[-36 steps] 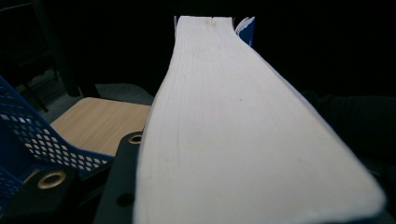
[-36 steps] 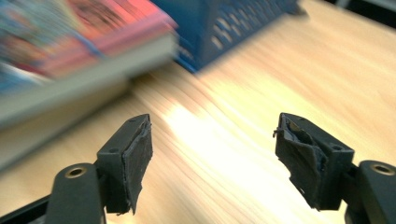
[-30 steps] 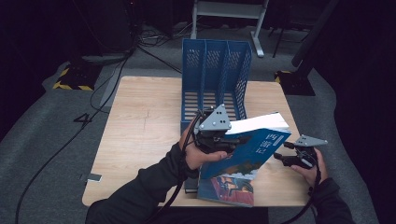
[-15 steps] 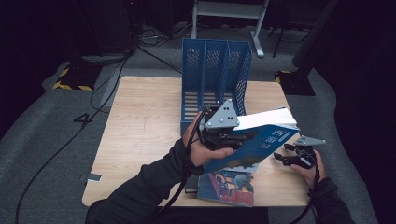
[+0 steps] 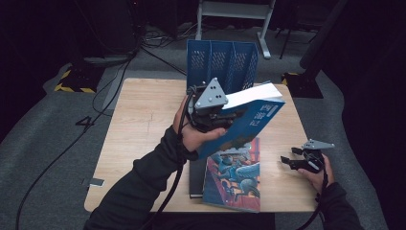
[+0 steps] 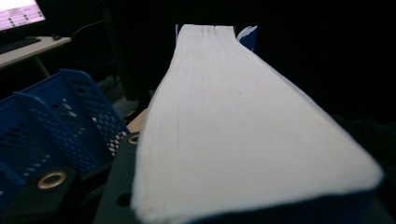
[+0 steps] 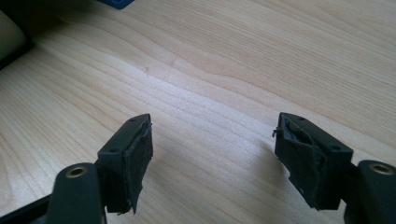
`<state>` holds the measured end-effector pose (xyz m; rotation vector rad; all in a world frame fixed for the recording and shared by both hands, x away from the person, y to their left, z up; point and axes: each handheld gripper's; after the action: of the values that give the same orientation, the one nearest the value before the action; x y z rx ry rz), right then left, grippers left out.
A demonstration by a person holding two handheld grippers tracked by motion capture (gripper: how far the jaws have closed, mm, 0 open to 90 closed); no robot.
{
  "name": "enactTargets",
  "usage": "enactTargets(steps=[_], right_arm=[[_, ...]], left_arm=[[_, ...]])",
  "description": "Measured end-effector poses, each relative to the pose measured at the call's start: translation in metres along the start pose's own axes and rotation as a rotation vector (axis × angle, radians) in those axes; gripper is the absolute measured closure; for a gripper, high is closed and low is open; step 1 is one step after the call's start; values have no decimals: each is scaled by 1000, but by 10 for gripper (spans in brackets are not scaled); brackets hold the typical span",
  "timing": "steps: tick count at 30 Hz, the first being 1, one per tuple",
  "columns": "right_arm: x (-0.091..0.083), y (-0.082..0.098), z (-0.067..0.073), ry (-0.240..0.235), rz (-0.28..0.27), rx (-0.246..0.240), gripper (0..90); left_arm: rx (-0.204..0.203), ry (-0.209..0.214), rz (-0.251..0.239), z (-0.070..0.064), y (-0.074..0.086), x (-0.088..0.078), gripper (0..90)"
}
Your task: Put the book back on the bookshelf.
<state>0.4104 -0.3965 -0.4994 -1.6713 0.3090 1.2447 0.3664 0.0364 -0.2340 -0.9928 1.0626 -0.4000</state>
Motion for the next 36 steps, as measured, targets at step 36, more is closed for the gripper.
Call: enactTargets(steps=[36], right_arm=[[5, -4, 10, -13, 15, -25, 285]], left_arm=[[-353, -356, 59, 125, 19, -8, 610]])
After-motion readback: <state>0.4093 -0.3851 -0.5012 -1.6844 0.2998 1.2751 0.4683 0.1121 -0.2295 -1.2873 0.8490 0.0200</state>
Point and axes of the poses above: each handheld gripper's, and its own axes: x roughly forward along the jaws, y roughly out of its underside, z roughly to its left, and after that the axes turned 15 degrees about z, right-handed
